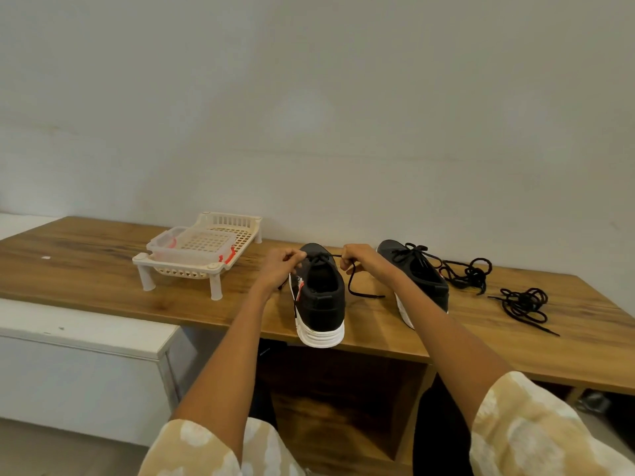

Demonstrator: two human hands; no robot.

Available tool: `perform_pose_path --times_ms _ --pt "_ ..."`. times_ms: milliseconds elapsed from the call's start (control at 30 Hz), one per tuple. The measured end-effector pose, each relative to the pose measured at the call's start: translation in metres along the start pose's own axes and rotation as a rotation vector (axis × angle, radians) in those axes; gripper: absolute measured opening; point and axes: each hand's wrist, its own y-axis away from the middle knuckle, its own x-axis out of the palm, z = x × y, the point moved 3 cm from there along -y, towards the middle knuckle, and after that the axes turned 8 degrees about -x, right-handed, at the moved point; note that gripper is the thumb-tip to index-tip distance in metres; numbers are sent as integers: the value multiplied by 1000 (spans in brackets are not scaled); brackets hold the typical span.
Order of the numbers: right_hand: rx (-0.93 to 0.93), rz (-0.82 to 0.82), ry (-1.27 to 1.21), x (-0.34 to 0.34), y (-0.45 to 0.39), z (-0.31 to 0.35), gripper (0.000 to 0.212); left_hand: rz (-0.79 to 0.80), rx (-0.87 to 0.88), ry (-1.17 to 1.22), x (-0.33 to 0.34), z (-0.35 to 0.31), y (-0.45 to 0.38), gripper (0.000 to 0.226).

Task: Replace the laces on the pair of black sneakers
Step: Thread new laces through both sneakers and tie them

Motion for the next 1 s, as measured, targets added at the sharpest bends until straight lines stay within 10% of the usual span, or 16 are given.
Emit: perform_pose_path --times_ms 533,1000 --pt "-132 -32 567 -12 8 -14 18 2 18 5 3 -5 6 14" --pt "156 -232 225 8 19 -1 21 -10 66 32 9 -8 10 16"
